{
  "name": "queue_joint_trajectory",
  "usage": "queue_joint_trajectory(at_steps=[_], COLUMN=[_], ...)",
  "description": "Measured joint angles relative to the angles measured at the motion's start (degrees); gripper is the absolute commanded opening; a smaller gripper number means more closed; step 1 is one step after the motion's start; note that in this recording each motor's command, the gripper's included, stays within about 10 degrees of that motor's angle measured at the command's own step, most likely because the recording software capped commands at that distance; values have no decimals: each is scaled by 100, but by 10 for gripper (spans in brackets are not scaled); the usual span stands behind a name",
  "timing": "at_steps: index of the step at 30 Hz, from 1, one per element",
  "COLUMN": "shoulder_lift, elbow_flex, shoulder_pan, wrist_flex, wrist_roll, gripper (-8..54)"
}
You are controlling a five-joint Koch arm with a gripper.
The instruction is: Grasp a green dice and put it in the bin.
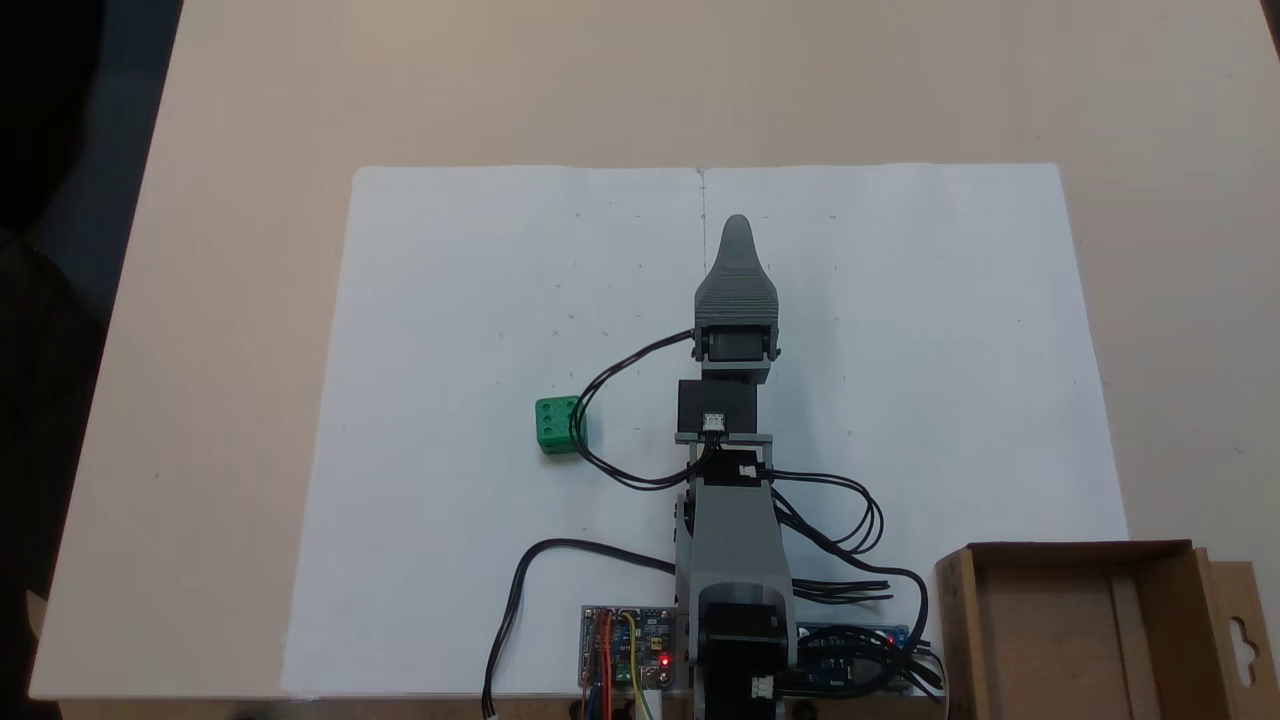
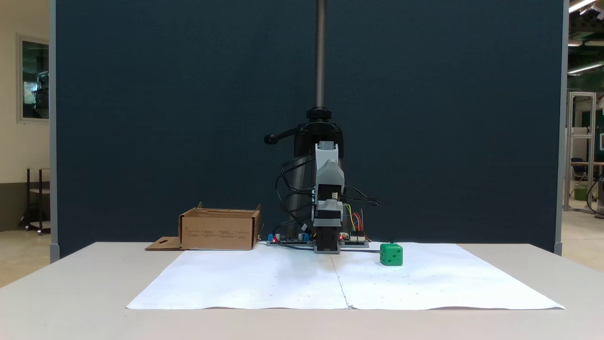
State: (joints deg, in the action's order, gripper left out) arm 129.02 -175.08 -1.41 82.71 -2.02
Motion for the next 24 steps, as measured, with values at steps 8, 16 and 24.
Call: queue_joint_trajectory(at_steps=[8, 16, 24], shoulder_lift=[0, 0, 0], elbow_flex=[-9, 0, -9], shoulder_pan=[0, 0, 0], wrist_flex=[-70, -97, -97], wrist_roll=[0, 0, 0], gripper=[451, 451, 451])
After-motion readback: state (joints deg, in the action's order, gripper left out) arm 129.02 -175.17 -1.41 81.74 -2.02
